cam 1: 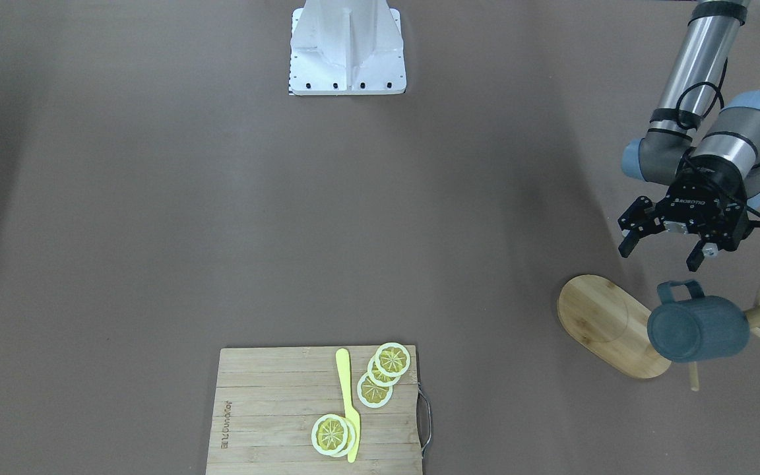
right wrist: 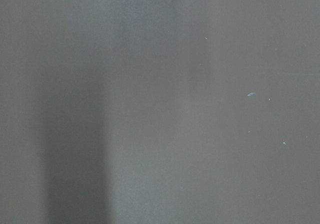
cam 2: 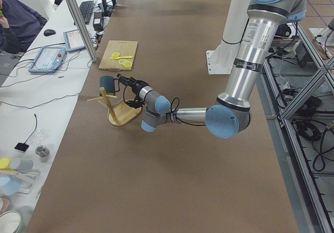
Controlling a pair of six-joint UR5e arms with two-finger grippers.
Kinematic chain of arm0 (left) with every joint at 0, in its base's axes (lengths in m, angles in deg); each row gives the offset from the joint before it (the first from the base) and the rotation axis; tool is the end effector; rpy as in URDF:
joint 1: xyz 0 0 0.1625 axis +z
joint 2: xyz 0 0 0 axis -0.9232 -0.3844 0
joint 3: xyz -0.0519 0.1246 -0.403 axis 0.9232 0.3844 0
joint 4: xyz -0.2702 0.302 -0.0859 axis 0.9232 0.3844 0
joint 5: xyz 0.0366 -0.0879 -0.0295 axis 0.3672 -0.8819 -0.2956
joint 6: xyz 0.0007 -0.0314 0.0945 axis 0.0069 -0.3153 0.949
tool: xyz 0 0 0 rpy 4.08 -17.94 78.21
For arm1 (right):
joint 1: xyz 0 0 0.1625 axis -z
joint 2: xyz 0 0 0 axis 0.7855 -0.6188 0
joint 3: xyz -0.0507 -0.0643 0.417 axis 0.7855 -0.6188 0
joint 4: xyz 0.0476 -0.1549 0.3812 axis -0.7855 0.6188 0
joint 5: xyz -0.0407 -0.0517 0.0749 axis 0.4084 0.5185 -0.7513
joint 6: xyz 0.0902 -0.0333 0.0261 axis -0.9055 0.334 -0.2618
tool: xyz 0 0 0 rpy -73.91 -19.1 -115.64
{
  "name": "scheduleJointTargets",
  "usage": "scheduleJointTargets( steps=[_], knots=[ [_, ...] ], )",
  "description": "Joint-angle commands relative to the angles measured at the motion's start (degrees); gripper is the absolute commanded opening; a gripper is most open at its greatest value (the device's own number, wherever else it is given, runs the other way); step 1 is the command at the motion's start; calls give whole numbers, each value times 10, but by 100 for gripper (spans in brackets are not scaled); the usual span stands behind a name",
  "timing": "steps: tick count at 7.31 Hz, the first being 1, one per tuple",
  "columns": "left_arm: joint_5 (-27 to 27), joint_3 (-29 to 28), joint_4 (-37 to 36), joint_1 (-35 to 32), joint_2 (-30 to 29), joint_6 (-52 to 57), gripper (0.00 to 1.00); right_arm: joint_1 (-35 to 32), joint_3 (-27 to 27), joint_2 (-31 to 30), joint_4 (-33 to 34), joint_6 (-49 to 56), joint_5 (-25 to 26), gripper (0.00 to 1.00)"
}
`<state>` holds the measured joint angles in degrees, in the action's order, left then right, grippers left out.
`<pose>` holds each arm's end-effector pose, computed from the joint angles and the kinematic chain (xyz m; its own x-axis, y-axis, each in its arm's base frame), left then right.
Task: Hang cup on storage rack
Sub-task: 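Open the left gripper and draw it back from the mug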
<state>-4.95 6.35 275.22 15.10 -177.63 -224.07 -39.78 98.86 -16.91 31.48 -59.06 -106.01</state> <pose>0.2290 -0.5190 0.4963 -0.8473 -0.4953 -0.1918 -0.0809 0.4772 -0.8750 0.0822 -0.4474 0.6213 0.7731 0.0075 0.6343 -0.0320 0.9991 0.0271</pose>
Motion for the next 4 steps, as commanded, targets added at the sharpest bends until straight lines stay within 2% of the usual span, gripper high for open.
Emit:
scheduleJointTargets(
  steps=[1,2,4],
  knots=[
    [0,15,25,1,15,2,99,0,0,-2,0,0,0,100],
    [0,25,28,1,21,2,99,0,0,-2,0,0,0,100],
    [0,84,28,1,49,23,99,0,-1,-2,0,0,1,100]
  ],
)
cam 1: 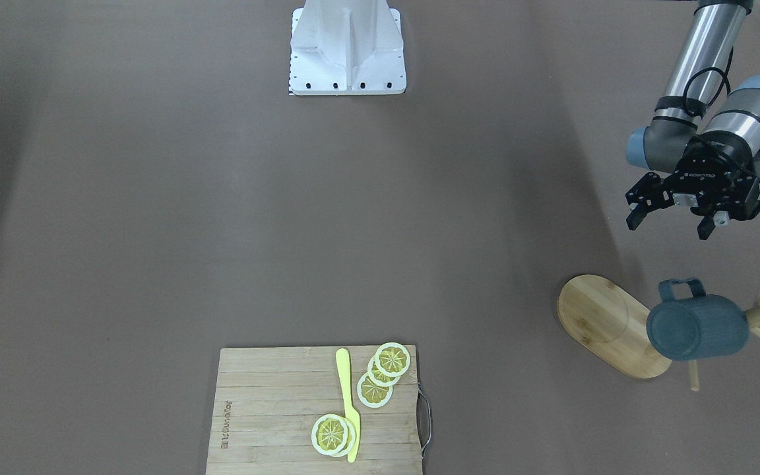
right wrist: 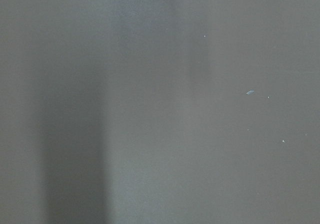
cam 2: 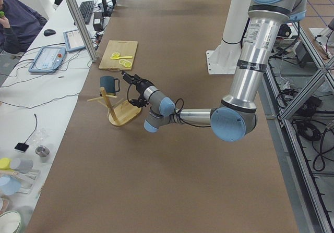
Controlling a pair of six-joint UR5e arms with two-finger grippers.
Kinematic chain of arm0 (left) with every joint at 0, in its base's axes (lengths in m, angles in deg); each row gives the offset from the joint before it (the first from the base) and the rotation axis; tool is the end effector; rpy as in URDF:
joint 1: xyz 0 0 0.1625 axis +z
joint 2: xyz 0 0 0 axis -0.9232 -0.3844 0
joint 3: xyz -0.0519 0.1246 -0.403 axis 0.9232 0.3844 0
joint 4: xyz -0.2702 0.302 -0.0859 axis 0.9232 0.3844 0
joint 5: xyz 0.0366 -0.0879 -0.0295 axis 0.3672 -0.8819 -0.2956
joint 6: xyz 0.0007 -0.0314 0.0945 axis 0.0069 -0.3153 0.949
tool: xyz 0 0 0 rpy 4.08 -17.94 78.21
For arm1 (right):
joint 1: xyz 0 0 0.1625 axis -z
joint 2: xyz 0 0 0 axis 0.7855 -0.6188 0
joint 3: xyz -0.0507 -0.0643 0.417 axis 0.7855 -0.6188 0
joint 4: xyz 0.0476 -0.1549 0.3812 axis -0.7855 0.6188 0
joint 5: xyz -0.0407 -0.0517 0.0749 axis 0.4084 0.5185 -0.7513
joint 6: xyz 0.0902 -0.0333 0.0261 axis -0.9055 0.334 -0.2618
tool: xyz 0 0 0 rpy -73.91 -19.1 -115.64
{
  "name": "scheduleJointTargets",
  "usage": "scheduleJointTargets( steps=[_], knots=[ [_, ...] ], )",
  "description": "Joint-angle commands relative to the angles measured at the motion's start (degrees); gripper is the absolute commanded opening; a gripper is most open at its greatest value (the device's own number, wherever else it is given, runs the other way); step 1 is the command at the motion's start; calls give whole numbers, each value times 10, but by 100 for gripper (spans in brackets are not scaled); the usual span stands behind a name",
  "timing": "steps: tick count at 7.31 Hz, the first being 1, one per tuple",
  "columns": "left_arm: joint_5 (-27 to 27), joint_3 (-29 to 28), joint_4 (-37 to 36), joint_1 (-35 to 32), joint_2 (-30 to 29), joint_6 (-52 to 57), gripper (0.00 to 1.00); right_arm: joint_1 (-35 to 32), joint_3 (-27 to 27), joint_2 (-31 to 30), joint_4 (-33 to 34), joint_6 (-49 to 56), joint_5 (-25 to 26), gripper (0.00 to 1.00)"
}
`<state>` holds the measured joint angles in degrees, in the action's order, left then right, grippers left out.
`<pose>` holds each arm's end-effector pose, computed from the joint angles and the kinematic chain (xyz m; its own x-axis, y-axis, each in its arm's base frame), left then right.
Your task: Hang cup on storage rack
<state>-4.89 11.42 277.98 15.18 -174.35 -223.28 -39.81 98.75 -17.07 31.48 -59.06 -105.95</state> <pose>0.2097 -0.4930 0.4872 -0.8578 -0.4767 -0.1922 -0.1114 0.5374 -0.8360 0.0824 -0.4460 0.6235 0.7736 0.0110 0.6335 -0.0325 0.9992 0.0224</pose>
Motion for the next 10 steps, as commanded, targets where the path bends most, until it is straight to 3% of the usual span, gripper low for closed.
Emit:
scheduleJointTargets(
  steps=[1,3,6,10],
  knots=[
    [-1,55,3,4,27,64,99,0,-1,1,0,0,0,100],
    [-12,67,6,33,27,180,99,0,-1,0,0,0,0,100],
    [-80,114,6,40,53,339,99,0,-2,0,0,-1,5,100],
    [-173,139,1,40,89,700,99,0,-2,0,0,-3,5,100]
  ],
)
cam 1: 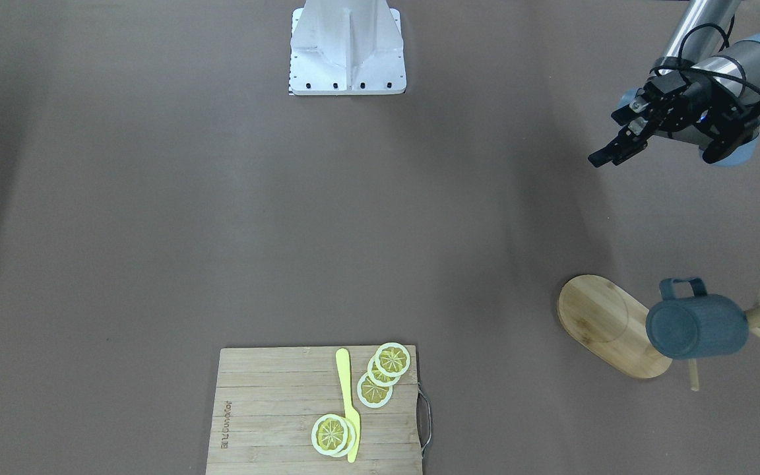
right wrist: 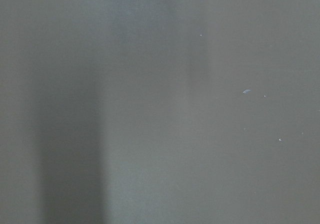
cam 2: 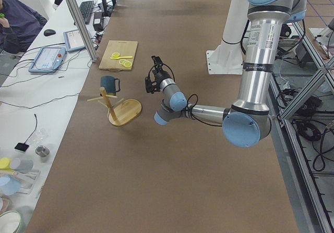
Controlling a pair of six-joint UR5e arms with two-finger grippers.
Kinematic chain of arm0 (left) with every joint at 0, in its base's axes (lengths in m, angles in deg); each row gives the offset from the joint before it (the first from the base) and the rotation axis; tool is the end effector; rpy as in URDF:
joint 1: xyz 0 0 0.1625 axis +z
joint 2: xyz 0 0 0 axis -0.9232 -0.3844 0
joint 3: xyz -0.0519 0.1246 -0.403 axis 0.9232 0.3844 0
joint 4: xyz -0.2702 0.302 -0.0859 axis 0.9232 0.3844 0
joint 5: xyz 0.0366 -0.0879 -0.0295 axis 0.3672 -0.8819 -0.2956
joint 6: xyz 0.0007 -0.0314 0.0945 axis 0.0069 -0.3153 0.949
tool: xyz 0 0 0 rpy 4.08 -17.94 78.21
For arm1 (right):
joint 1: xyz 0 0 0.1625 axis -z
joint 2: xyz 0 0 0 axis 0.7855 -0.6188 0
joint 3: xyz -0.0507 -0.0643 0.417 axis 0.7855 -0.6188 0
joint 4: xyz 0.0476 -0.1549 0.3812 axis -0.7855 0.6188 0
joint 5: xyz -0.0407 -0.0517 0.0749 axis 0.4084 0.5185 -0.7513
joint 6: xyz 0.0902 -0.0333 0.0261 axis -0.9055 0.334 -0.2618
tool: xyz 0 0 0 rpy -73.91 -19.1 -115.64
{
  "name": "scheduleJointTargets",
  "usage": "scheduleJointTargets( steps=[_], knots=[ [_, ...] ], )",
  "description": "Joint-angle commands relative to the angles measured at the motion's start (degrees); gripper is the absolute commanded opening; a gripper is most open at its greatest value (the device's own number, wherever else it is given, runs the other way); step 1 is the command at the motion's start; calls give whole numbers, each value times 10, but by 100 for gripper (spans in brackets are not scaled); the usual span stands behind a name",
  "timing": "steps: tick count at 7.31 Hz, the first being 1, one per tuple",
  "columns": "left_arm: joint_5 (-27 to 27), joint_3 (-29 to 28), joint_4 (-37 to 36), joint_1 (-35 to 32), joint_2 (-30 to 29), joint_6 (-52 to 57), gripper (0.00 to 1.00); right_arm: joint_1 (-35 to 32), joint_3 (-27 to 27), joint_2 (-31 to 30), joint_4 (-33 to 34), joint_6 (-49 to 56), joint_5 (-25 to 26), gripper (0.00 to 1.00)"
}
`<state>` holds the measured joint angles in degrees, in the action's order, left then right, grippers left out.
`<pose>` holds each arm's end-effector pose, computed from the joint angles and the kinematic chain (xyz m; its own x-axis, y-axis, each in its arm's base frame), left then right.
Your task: Hang cup on storage rack
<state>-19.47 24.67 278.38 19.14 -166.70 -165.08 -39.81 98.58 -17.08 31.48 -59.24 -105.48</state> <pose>0.2156 -0.4086 0.4565 -0.5674 0.1874 -0.8018 0.4569 0.8818 -0.1172 0.0831 -0.4458 0.6256 0.7786 0.0164 0.6272 -0.0350 0.9992 0.0173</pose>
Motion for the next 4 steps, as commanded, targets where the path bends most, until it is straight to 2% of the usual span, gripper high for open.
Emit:
scheduleJointTargets(
  steps=[1,3,4],
  knots=[
    [-58,6,-6,-1,21,206,99,0,0,0,0,-1,0,100],
    [-121,5,-27,-11,39,346,99,0,1,-1,0,-2,0,100],
    [-129,5,-44,-11,51,429,99,0,1,-1,0,-4,-1,100]
  ],
)
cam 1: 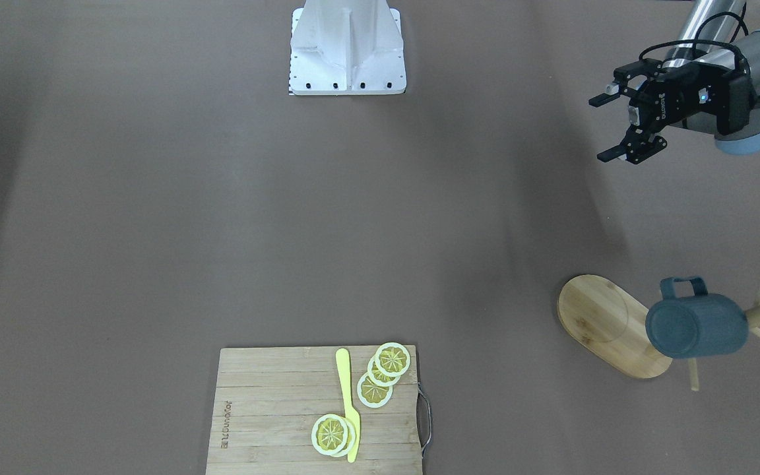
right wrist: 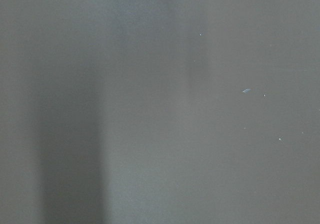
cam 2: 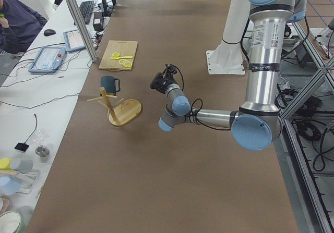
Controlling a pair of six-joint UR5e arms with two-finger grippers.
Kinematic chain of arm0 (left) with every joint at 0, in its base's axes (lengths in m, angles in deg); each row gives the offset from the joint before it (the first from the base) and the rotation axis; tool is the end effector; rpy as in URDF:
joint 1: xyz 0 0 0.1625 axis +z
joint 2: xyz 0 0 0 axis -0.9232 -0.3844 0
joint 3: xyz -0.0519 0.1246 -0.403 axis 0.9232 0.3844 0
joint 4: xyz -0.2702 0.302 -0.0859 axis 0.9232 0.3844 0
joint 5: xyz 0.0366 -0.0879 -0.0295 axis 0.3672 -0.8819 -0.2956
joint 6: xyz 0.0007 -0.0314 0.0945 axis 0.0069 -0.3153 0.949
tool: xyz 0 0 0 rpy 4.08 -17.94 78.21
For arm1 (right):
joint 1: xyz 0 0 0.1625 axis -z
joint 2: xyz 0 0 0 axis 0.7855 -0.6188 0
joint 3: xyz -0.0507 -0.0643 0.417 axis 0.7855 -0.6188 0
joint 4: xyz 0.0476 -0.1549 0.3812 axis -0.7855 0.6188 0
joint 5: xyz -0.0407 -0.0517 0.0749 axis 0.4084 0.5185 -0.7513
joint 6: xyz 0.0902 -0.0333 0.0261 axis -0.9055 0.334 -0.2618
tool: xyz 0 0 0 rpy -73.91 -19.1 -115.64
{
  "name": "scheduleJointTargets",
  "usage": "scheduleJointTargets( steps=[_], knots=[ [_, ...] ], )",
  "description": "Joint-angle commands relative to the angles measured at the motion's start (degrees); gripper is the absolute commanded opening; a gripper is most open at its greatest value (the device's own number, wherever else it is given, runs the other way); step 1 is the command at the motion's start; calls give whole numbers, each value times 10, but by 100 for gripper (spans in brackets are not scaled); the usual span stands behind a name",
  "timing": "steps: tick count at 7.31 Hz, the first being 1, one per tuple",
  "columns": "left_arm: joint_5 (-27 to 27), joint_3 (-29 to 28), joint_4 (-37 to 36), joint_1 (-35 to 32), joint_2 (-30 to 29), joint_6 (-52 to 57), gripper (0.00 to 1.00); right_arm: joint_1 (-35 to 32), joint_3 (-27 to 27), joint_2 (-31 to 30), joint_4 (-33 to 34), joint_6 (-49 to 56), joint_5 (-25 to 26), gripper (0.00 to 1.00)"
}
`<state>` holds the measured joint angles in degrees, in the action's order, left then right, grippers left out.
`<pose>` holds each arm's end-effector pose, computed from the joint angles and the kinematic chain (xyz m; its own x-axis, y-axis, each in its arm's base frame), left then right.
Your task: Hang cup on storage rack
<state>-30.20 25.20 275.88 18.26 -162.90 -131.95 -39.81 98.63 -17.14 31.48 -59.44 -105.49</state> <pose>0.2093 -0.3848 0.4860 -0.2031 0.6041 -0.7706 0.5415 0.7250 0.4257 0.0830 -0.4454 0.6256 0.7784 0.0200 0.6274 -0.0377 0.9992 0.0149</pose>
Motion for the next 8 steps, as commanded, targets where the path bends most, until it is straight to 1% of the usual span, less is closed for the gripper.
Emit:
scheduleJointTargets(
  steps=[1,2,3,4,5,6,8],
  knots=[
    [-25,1,-40,-8,20,183,99,0,0,0,0,-2,-1,100],
    [-26,1,-61,-9,26,258,99,0,0,-1,0,-1,-1,100],
    [-55,3,-93,-33,26,330,99,0,0,-2,0,-1,-1,100],
    [-121,20,-141,-80,25,376,99,0,0,-3,0,-2,-1,100],
    [-166,43,-183,-120,26,402,99,0,0,-4,0,-1,-1,100],
    [-180,43,-203,-137,32,428,99,0,0,-5,0,-1,-1,100],
    [-182,43,-293,-155,48,528,99,0,0,-6,0,-1,-1,100]
  ],
)
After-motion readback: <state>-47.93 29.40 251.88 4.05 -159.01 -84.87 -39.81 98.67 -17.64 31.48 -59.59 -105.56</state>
